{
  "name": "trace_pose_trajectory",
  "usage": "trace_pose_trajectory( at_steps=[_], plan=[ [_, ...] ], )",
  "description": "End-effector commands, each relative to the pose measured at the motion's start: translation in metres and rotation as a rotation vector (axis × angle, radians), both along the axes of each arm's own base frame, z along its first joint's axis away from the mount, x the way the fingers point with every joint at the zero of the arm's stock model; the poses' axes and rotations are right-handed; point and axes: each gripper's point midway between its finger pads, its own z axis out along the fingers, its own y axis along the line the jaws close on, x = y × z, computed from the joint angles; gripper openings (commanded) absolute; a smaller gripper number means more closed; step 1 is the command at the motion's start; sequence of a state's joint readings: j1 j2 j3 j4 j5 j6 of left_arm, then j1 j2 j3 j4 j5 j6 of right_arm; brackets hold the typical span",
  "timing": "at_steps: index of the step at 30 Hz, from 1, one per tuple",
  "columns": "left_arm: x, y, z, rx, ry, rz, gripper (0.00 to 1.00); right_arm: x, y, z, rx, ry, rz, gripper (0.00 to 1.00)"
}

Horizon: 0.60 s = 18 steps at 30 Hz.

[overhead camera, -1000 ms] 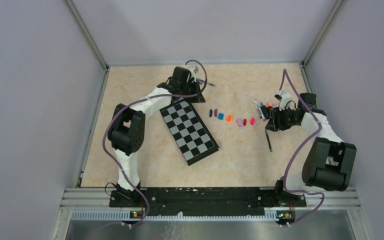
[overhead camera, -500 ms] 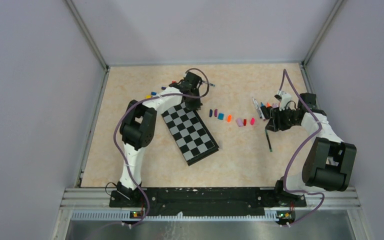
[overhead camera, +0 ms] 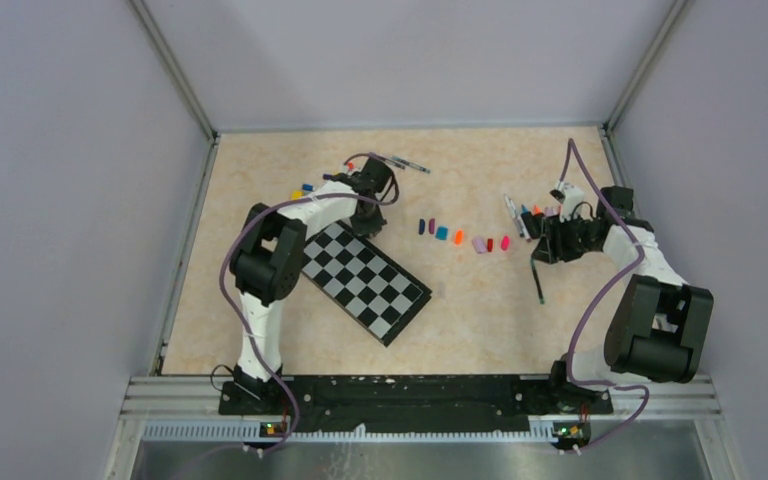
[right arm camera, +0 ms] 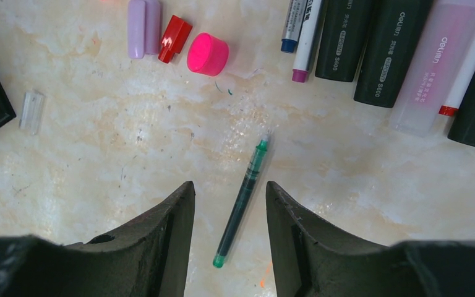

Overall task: Open the pen caps
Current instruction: Adjust the distractor at the center of the board.

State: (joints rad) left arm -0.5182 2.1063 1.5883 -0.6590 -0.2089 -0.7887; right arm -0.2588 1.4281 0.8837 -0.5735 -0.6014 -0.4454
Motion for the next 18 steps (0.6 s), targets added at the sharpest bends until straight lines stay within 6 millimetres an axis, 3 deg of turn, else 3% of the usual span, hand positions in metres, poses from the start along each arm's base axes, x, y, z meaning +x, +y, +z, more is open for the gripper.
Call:
trace_pose_trajectory(
  at_steps=[1, 6, 12, 18],
  plan=[
    [-0.029, 0.053, -0.001, 0.058, 0.057, 0.108, 0.18, 0.002, -0.002, 0.010, 0.005, -0.043, 0.007, 0.45],
    [-0.025, 0.086, 0.010, 0.009, 0.041, 0.130, 0.20, 0.002, -0.001, 0.010, 0.008, -0.045, 0.010, 0.45],
    [0.002, 0.082, 0.053, -0.111, -0.095, -0.012, 0.23, 0.002, -0.001, 0.010, 0.009, -0.043, 0.009, 0.45],
    [0.029, 0.043, 0.134, -0.323, -0.492, -0.330, 0.61, 0.002, -0.001, 0.009, 0.009, -0.039, 0.010, 0.45]
  ],
)
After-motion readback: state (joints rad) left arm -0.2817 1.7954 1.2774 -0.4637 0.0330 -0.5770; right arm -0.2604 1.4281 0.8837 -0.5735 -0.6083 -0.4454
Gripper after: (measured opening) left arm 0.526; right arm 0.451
